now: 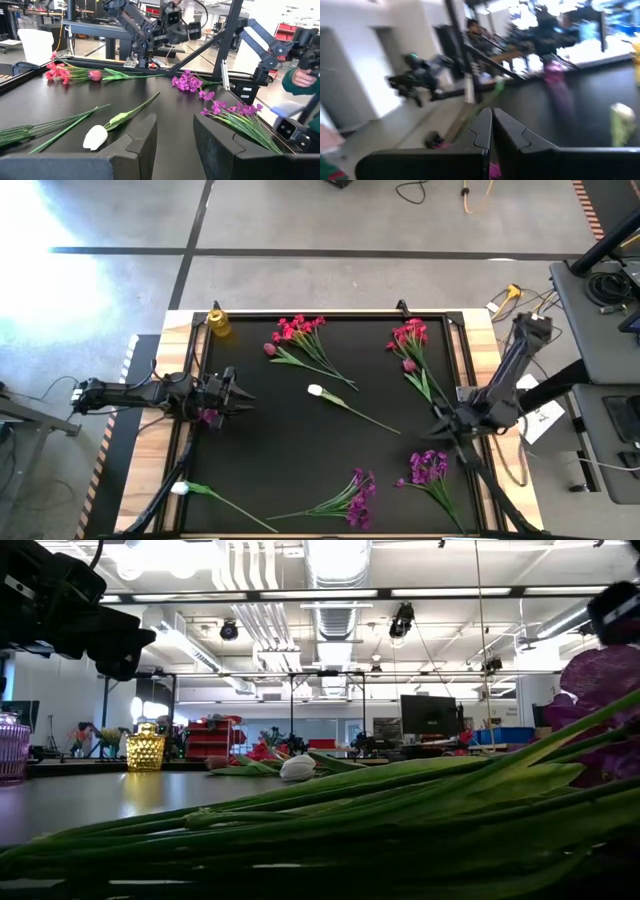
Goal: Sort flowers into vase by color
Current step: Put the top white flower into the yellow vase
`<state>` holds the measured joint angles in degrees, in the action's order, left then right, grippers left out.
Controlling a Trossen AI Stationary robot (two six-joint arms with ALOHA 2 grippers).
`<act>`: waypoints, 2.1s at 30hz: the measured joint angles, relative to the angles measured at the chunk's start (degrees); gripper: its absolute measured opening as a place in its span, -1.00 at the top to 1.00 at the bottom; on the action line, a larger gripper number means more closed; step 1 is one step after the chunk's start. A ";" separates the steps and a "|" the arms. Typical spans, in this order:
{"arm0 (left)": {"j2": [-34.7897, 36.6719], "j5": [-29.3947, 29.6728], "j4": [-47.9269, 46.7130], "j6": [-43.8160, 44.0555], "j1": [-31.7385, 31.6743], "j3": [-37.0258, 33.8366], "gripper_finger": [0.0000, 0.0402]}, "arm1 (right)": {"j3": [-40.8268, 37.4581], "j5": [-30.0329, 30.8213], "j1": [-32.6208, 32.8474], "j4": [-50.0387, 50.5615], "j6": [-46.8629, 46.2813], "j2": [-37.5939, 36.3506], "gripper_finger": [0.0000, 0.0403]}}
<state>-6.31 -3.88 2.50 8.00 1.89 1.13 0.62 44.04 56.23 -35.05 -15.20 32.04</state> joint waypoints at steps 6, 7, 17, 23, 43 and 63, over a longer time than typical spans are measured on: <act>0.00 0.02 0.00 0.01 0.00 -0.02 0.43 | 2.53 -1.32 -11.41 1.74 -8.85 11.31 0.84; 0.00 0.02 0.00 -0.01 0.00 0.00 0.43 | 3.61 -2.64 -13.35 1.78 -8.81 13.43 0.78; 0.00 0.02 0.00 0.01 0.00 0.00 0.43 | 20.37 -8.51 -28.94 11.37 -11.24 34.52 0.06; 0.00 0.02 0.00 0.01 0.00 0.00 0.43 | 33.04 -11.74 -34.93 28.46 -13.43 46.86 -0.05; 0.02 0.02 0.05 -0.17 0.02 -0.02 0.43 | 56.96 -29.41 -47.91 50.36 -13.73 70.07 0.26; -1.89 0.15 22.10 3.32 0.17 0.02 0.43 | 58.95 -25.63 -54.03 53.58 -10.40 72.38 0.43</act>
<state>-8.20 -3.73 24.60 11.32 2.07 1.15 59.57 18.42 2.20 18.53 -25.59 104.42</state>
